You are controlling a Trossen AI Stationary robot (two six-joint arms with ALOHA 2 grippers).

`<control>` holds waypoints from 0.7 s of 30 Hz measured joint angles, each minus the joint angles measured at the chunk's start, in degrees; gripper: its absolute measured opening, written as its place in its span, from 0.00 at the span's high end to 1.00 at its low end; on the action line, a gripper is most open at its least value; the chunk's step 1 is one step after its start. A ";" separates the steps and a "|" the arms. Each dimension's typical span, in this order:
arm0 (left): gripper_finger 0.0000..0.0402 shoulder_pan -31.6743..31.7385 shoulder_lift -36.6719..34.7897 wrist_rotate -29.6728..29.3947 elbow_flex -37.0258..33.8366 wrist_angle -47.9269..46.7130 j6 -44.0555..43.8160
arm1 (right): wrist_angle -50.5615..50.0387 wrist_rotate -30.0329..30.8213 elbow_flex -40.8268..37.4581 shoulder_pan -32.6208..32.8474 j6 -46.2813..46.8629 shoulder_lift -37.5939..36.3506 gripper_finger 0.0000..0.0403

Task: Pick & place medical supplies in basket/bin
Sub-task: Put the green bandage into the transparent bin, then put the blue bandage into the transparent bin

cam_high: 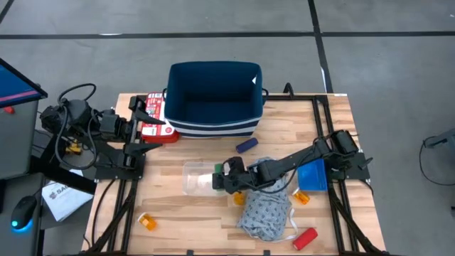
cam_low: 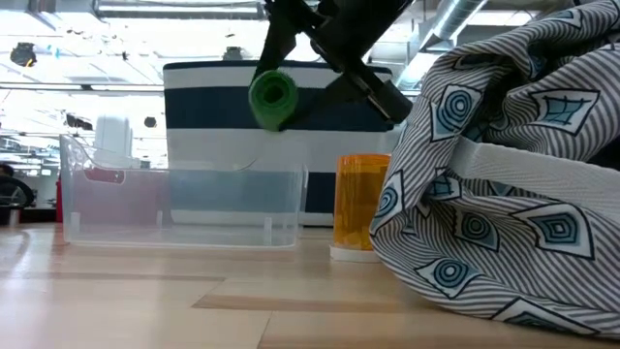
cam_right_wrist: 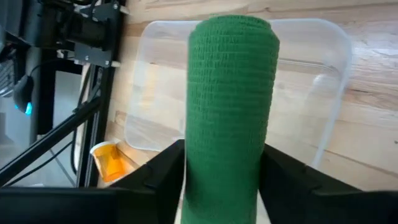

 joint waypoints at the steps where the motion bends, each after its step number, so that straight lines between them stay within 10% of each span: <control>1: 0.37 0.00 0.00 0.00 0.00 0.00 0.00 | -0.02 0.00 0.00 0.00 0.16 0.00 0.51; 21: 0.37 0.00 0.00 0.00 -0.02 -0.03 0.00 | -9.43 7.24 -0.07 -0.33 0.32 -5.68 0.44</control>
